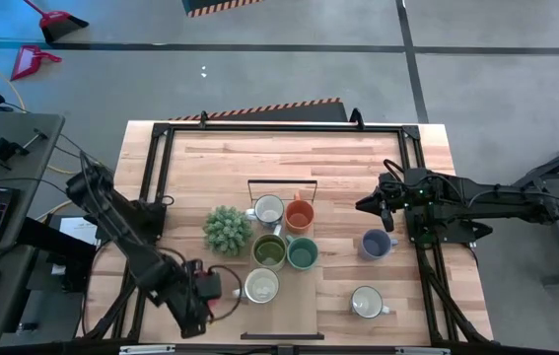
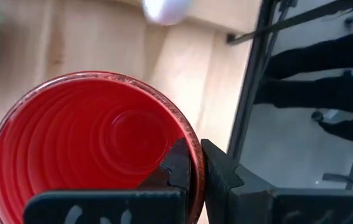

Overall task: Place coffee mugs
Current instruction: Adjust the red mug on the table

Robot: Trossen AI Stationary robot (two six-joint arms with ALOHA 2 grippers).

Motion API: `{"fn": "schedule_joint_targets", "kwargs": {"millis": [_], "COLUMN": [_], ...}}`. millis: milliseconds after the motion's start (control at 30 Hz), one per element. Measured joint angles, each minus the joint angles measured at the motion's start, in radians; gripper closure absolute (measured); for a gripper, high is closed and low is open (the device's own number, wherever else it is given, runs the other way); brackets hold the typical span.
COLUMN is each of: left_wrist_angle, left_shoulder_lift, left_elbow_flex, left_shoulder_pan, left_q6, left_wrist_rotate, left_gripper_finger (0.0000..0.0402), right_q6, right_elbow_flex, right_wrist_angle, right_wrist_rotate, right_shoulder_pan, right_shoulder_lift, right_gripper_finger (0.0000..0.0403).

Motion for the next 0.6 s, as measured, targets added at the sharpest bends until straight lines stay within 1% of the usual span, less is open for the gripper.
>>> {"fn": "schedule_joint_targets", "kwargs": {"millis": [100,333,600], "left_wrist_angle": [0.064,0.089,0.128], "left_shoulder_lift": [0.044,0.113,0.143], "left_elbow_flex": [0.0,0.0,0.0], "left_shoulder_pan": [-0.022,-0.029,-0.028], "left_q6": [-0.027,-0.056,-0.063], "left_wrist_rotate": [-0.04,-0.075,-0.088], "left_gripper_finger": [0.0396,0.0396,0.0396], "right_q6": [0.002,0.045,0.045], "right_elbow_flex": [0.0,0.0,0.0], "right_wrist_angle": [0.001,0.005,0.01], "right_wrist_rotate": [0.0,0.0,0.0], "right_shoulder_pan": [0.0,0.0,0.0], "right_shoulder_lift": [0.0,0.0,0.0], "right_gripper_finger": [0.036,0.036,0.036]}}
